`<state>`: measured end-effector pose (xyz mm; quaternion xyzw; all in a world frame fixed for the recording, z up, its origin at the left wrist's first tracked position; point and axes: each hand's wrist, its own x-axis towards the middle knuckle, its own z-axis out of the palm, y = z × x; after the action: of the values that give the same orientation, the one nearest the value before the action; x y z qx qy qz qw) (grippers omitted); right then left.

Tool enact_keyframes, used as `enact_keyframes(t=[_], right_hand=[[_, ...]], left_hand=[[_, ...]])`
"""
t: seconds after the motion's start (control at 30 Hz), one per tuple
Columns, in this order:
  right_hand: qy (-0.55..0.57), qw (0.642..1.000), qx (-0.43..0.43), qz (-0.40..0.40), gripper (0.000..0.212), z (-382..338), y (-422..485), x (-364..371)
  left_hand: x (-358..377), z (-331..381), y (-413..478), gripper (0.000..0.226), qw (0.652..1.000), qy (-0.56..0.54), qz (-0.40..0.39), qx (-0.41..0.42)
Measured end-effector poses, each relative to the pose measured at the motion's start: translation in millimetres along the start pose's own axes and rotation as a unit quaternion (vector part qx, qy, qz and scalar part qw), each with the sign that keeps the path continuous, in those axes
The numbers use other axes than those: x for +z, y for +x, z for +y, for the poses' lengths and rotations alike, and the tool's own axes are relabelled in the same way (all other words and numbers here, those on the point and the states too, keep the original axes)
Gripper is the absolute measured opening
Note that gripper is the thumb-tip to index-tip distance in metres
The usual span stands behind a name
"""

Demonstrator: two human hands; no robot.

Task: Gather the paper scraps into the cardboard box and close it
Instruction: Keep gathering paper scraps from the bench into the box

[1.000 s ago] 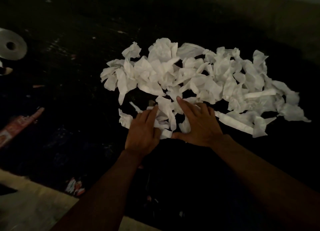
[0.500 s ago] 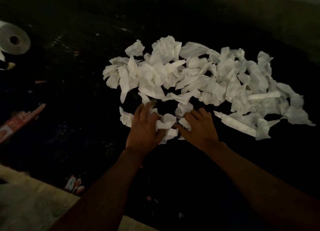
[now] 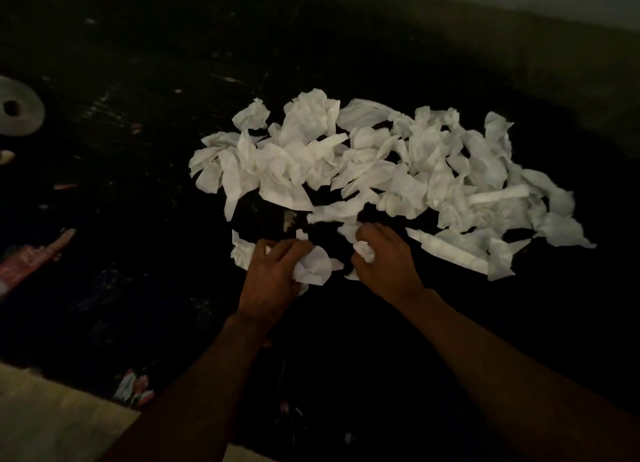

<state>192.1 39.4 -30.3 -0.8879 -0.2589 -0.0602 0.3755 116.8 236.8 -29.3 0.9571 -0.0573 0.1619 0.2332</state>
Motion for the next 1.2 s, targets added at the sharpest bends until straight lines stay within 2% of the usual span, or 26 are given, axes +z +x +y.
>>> enact_keyframes(t=[0.1,0.17,0.2,0.27,0.33,0.37,0.4,0.43,0.47,0.53,0.6,0.67,0.8,0.9,0.97,1.13,1.2], right_hand=[[0.044,0.998,0.051,-0.012,0.03,-6.4,-0.2,-6.3],[0.052,0.996,0.068,-0.026,0.032,-11.5,0.0,-11.5],[0.062,0.995,0.079,-0.021,0.03,-14.4,-0.4,-14.8],[0.089,0.99,0.106,0.003,0.016,-20.5,-4.2,-22.6],[0.103,0.984,0.148,-0.008,0.007,-28.9,-8.7,-34.3],[0.109,0.978,0.18,-0.014,0.008,-30.1,-10.6,-38.5],[0.114,0.97,0.213,-0.009,0.013,-31.9,-11.7,-43.5],[0.12,0.963,0.242,0.001,0.022,-32.8,-12.4,-48.6],[0.122,0.959,0.254,0.01,0.033,-35.5,-12.2,-54.5],[0.109,0.962,0.25,0.03,0.045,-44.2,-10.9,-68.4],[0.097,0.966,0.235,0.056,0.047,-52.7,-8.8,-85.1],[0.074,0.968,0.225,0.078,0.055,-61.2,-5.7,-106.2],[0.007,0.972,0.204,0.119,0.072,-74.8,-1.3,-155.0],[-0.006,0.969,0.193,0.156,0.078,-78.4,-3.6,-192.5],[-0.012,0.963,0.205,0.173,0.074,-81.3,-6.8,-219.7],[-0.042,0.952,0.237,0.187,0.065,-65.1,-28.4,-296.6],[-0.044,0.947,0.241,0.21,0.062,-51.0,-43.2,-328.8]], left_hand=[[-3.1,0.5,7.1,0.021,0.998,-0.031,0.001,-0.061],[-9.6,4.7,11.1,0.009,0.993,-0.051,-0.019,-0.103],[-13.0,8.5,12.0,0.007,0.993,-0.053,-0.02,-0.105],[-18.8,14.4,11.0,0.021,0.994,-0.044,-0.017,-0.097],[-25.0,19.1,11.5,0.035,0.99,-0.069,-0.028,-0.116],[-26.0,19.9,13.1,0.04,0.99,-0.059,-0.019,-0.125],[-31.3,22.5,16.3,0.036,0.986,-0.055,-0.044,-0.154],[-35.5,25.1,19.3,0.025,0.983,-0.038,-0.061,-0.171],[-41.8,29.2,21.9,0.026,0.977,-0.047,-0.084,-0.188],[-49.9,31.9,25.5,0.038,0.974,-0.096,-0.094,-0.184],[-61.5,39.6,33.5,0.046,0.974,-0.128,-0.084,-0.165],[-72.2,52.7,45.2,0.056,0.977,-0.155,-0.076,-0.125],[-94.0,93.0,72.0,0.067,0.983,-0.173,-0.041,-0.042],[-100.6,124.2,94.4,0.07,0.98,-0.193,-0.031,-0.034],[-105.7,150.9,106.8,0.062,0.977,-0.205,-0.049,-0.035],[-103.7,229.2,136.6,0.024,0.973,-0.22,-0.066,-0.037],[-98.2,269.2,145.7,0.021,0.971,-0.225,-0.068,-0.034]])
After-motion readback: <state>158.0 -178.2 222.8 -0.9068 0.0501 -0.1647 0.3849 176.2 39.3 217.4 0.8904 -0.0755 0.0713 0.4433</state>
